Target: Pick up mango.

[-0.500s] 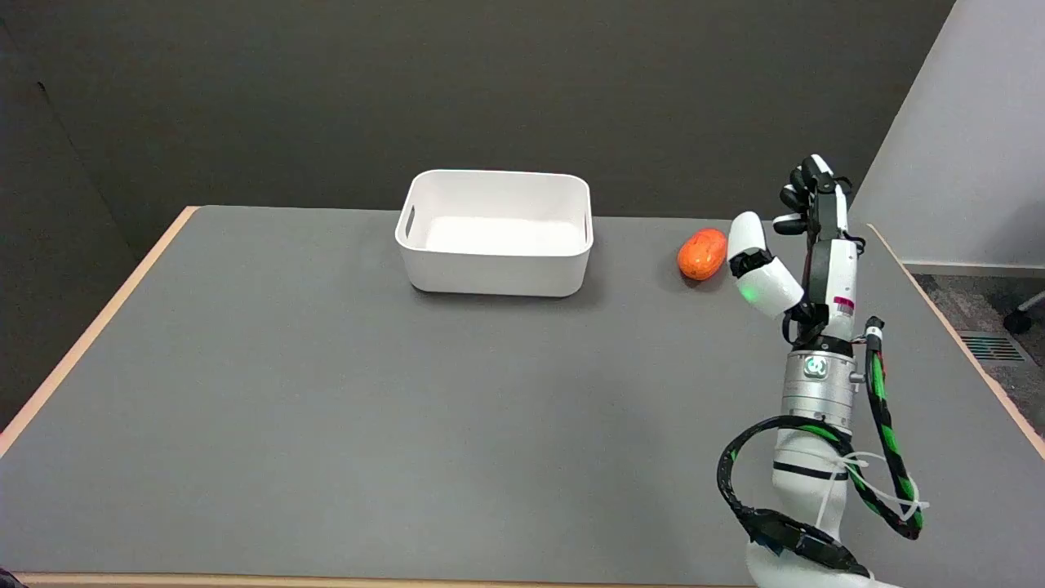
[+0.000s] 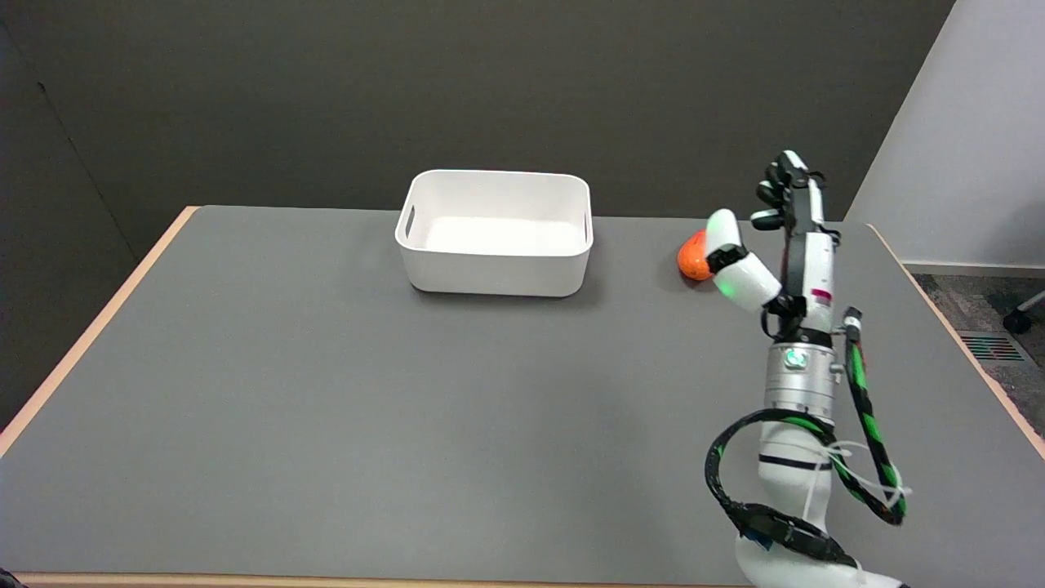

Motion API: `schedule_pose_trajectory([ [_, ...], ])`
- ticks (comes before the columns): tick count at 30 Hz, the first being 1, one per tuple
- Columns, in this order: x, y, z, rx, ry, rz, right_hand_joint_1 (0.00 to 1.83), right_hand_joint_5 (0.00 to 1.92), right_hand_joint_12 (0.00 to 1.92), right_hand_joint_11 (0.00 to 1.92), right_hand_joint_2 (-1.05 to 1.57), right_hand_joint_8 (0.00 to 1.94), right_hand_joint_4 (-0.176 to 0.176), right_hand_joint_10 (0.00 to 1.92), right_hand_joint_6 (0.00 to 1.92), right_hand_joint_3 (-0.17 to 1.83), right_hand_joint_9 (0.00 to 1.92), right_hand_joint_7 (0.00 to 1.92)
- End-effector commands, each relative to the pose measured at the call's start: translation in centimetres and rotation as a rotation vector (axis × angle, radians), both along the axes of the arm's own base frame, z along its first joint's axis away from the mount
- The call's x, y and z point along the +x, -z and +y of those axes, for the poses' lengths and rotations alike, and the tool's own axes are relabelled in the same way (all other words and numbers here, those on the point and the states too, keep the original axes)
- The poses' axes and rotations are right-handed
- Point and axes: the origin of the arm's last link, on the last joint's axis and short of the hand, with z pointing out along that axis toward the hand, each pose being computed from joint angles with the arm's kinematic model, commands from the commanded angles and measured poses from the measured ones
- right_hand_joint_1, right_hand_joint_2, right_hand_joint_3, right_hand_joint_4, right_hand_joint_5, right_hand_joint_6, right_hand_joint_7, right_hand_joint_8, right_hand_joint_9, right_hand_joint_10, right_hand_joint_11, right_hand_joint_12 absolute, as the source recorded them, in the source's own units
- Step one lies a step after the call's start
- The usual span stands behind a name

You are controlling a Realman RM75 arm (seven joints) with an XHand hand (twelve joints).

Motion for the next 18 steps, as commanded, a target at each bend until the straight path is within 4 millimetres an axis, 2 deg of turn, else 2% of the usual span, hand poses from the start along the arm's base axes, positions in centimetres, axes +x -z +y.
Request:
schedule_pose_trajectory([
  [1,0.3,-0.3,-8.5,0.098,0.116,0.080,0.63,0.12,1.62,0.17,0.69,0.47,-0.082,0.81,0.37,0.97,0.18,0.20],
  [8,1.2,-0.9,-9.7,0.138,0.150,0.117,0.64,0.13,1.63,0.21,0.68,0.49,-0.087,0.83,0.38,0.97,0.19,0.21],
  [11,1.4,-1.7,-9.6,0.118,0.142,0.122,0.65,0.13,1.64,0.20,0.68,0.49,-0.091,0.83,0.38,0.96,0.20,0.21],
  [14,0.7,-3.0,-8.8,0.069,0.125,0.080,0.66,0.14,1.64,0.21,0.70,0.48,-0.093,0.86,0.37,0.92,0.19,0.23],
  [16,0.6,-3.0,-9.0,0.065,0.152,0.068,0.67,0.15,1.64,0.23,0.72,0.46,-0.095,0.90,0.36,0.88,0.18,0.24],
  [18,0.9,-2.1,-9.5,0.063,0.215,0.075,0.67,0.15,1.65,0.24,0.72,0.47,-0.096,0.91,0.36,0.88,0.19,0.25],
])
